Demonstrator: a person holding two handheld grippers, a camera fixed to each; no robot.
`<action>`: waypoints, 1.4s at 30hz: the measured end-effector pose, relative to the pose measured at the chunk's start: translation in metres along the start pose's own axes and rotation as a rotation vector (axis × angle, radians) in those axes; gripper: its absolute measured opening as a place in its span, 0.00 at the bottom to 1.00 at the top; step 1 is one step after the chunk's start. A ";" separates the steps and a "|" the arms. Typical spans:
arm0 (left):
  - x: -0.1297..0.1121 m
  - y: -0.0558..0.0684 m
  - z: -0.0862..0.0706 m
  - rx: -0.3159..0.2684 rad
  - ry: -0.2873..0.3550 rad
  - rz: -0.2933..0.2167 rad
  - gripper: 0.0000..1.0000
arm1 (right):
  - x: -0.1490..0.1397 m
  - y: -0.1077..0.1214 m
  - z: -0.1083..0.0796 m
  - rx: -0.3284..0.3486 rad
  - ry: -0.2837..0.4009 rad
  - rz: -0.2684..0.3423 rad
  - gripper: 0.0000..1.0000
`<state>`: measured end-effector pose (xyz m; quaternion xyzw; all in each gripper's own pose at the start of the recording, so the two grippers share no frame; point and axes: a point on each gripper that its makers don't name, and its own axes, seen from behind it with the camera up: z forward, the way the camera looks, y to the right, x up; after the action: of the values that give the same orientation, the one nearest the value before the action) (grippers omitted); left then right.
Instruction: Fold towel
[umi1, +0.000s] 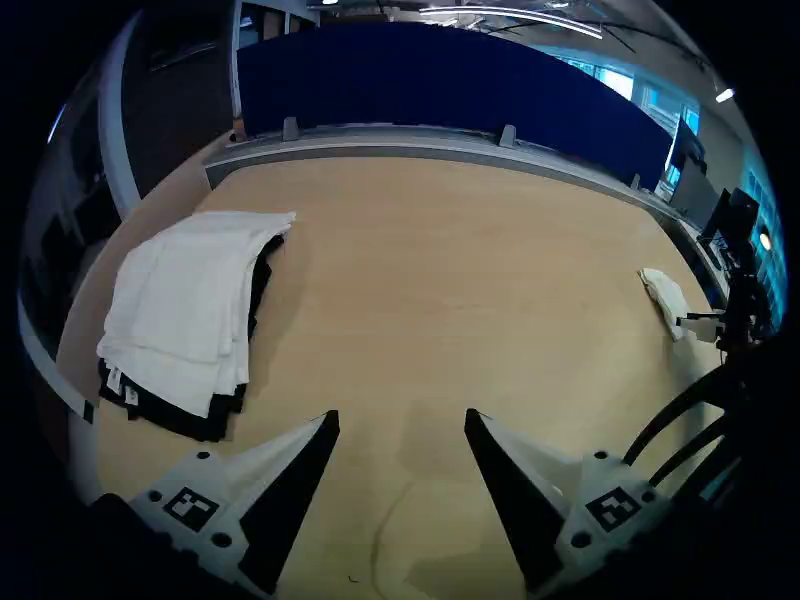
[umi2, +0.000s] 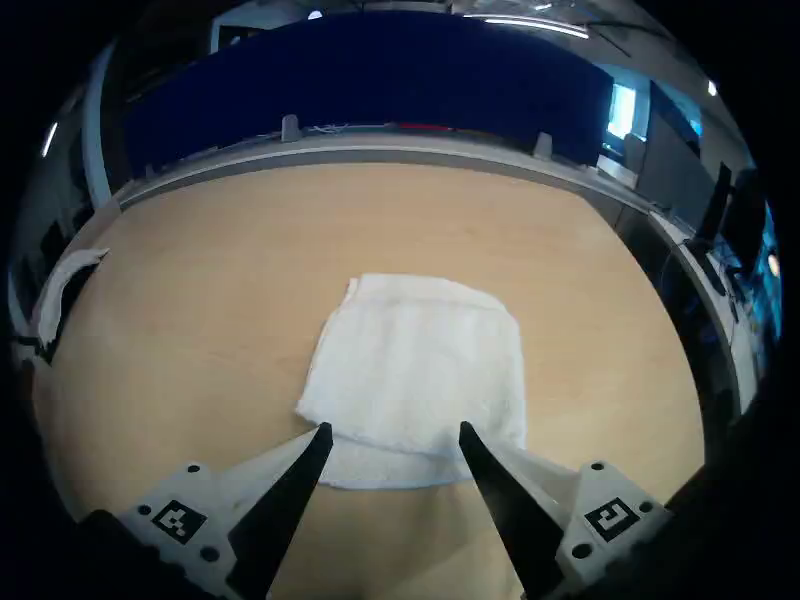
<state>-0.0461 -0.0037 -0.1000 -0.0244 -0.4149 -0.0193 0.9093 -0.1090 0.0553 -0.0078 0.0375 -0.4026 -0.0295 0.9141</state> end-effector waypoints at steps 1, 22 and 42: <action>0.000 0.000 0.000 0.000 0.000 0.000 0.93 | 0.000 -0.001 0.000 0.000 0.000 -0.001 0.98; 0.003 0.001 -0.004 -0.004 0.011 -0.001 0.93 | 0.014 -0.008 -0.015 0.002 0.051 0.007 1.00; 0.035 0.005 0.004 -0.026 0.138 0.003 0.93 | 0.092 -0.034 -0.072 0.026 0.424 0.075 1.00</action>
<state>-0.0259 0.0007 -0.0710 -0.0355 -0.3510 -0.0248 0.9354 0.0052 0.0170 0.0085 0.0396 -0.2025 0.0180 0.9783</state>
